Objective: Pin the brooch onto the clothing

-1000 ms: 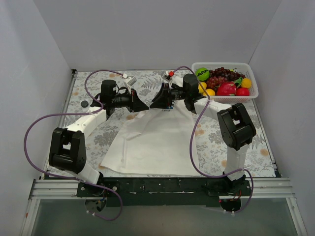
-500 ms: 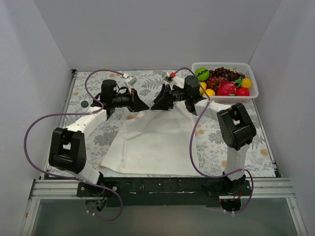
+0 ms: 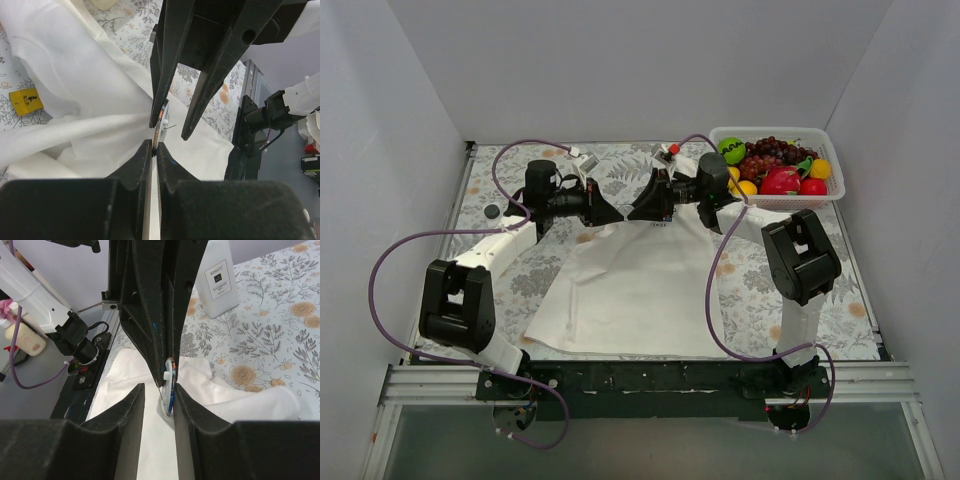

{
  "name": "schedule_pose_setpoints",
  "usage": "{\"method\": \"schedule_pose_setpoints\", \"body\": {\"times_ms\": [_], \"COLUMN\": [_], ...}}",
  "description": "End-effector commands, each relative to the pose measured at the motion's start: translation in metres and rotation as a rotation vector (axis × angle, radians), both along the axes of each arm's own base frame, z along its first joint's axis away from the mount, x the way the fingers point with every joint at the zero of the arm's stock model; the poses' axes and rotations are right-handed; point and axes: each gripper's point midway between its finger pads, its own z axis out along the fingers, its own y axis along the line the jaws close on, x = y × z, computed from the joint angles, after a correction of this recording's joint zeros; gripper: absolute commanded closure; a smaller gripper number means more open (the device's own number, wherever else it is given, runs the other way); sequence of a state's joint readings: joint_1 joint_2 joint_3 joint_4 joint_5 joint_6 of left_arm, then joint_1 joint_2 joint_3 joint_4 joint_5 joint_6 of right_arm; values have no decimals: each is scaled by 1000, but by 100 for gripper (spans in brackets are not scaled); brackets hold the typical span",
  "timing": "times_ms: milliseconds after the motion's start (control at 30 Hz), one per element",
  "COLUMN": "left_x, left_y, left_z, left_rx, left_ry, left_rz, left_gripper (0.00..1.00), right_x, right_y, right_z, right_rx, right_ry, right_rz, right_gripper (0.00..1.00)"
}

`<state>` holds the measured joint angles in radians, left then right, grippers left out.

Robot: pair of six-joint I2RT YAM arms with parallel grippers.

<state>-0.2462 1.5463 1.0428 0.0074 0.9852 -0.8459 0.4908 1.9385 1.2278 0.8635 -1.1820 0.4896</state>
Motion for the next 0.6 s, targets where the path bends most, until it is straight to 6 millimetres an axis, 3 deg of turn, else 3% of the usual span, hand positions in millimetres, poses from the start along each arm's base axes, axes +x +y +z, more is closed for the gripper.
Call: {"method": "schedule_pose_setpoints", "body": {"times_ms": [0, 567], "left_x": [9, 14], "left_y": [1, 0], "left_z": [14, 15], "left_rx": [0, 10], "left_ry": [-54, -36], "left_rz": [10, 11], "left_gripper": [100, 100], "right_x": [-10, -17], "right_y": [-4, -8], "right_z": [14, 16], "right_rx": [52, 66], "right_ry": [-79, -60], "right_rz": [68, 130], "right_gripper": [67, 88]}}
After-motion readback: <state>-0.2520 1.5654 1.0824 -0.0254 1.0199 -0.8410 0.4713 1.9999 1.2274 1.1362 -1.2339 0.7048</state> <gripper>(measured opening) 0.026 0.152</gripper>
